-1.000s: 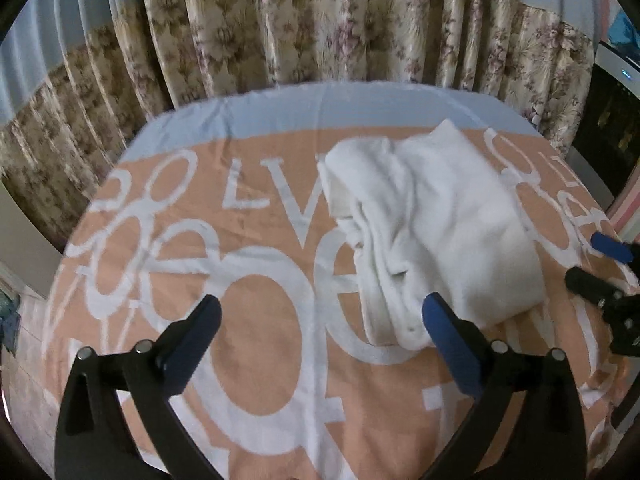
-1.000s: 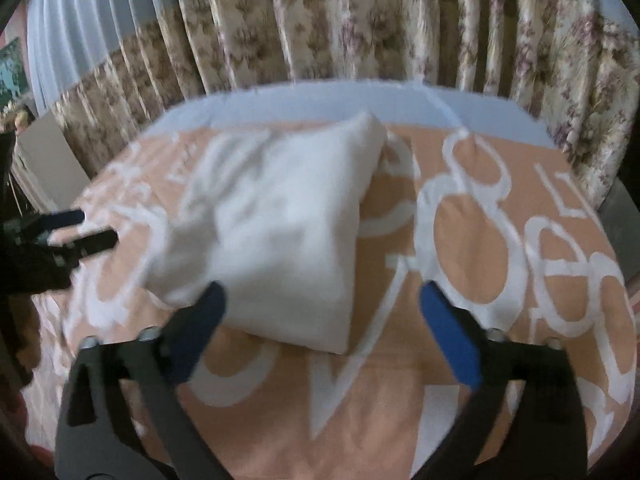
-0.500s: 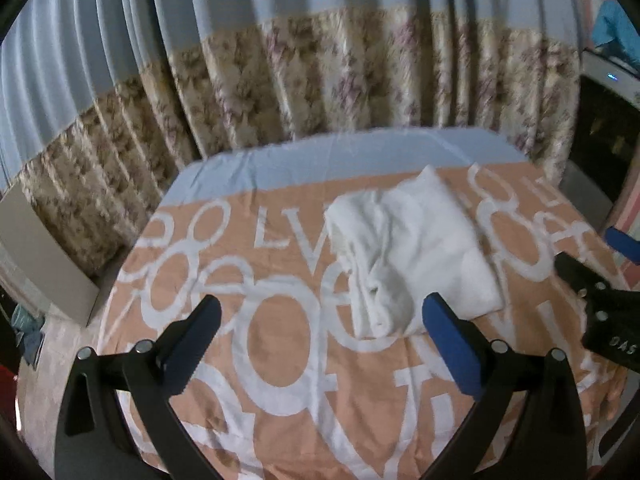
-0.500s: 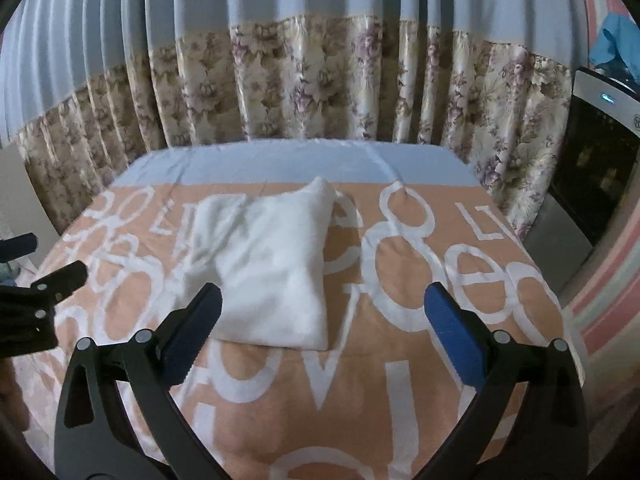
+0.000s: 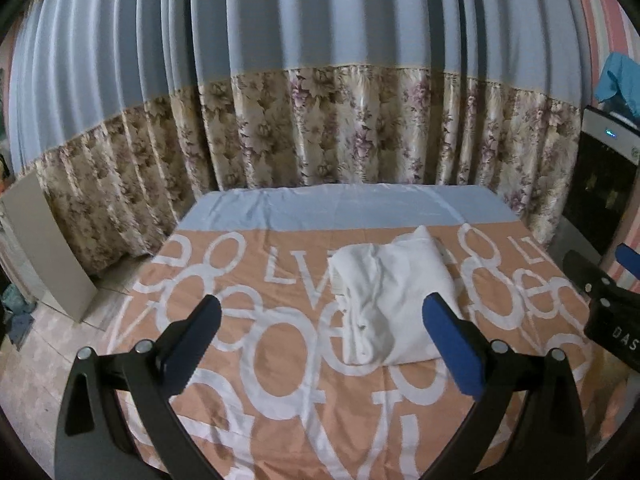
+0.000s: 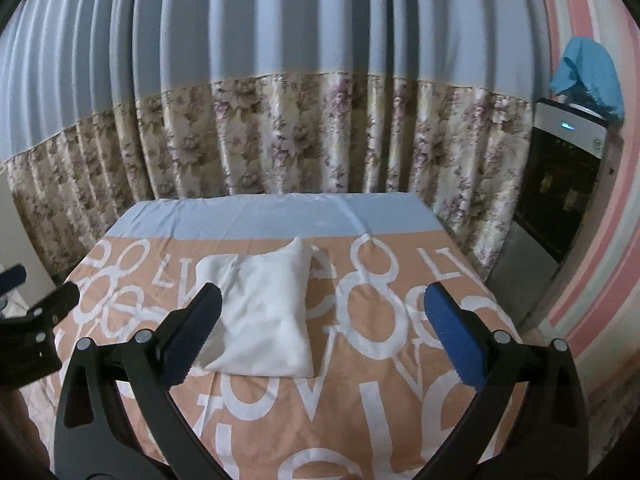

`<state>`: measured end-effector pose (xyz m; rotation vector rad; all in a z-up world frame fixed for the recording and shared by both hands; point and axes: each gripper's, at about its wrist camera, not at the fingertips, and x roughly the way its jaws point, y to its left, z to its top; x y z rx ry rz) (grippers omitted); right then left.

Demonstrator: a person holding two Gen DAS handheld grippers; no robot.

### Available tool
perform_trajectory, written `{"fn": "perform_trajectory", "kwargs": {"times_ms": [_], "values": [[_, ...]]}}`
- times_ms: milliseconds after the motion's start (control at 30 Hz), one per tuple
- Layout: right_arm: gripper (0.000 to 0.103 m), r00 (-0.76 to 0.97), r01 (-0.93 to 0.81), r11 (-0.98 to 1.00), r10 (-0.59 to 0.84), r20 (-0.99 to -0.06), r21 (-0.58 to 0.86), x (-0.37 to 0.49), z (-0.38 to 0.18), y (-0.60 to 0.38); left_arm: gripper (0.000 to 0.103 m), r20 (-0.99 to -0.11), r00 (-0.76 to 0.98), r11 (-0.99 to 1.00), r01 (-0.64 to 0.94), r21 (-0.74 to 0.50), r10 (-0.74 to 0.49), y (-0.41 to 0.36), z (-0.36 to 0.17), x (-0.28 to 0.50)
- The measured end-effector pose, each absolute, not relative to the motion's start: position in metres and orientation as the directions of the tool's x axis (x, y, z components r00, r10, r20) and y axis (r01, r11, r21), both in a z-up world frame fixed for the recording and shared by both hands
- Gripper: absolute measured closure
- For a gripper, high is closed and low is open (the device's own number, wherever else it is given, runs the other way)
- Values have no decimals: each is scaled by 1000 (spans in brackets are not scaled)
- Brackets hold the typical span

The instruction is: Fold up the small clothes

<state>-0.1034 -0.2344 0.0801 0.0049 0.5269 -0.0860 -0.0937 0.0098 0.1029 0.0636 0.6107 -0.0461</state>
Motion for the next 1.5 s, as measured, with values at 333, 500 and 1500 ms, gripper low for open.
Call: {"fn": "perform_trajectory", "kwargs": {"times_ms": [333, 500, 1500], "values": [[3, 868, 105, 994, -110, -483, -38, -107, 82, -232, 2, -553, 833, 998, 46, 42, -15, 14, 106, -99], [3, 869, 106, 994, -112, -482, -39, -108, 83, -233, 2, -552, 834, 999, 39, 38, -12, 16, 107, -100], [3, 866, 101, 994, -109, -488, -42, -107, 79, -233, 2, -571, 821, 999, 29, 30, -7, 9, 102, -97]]}}
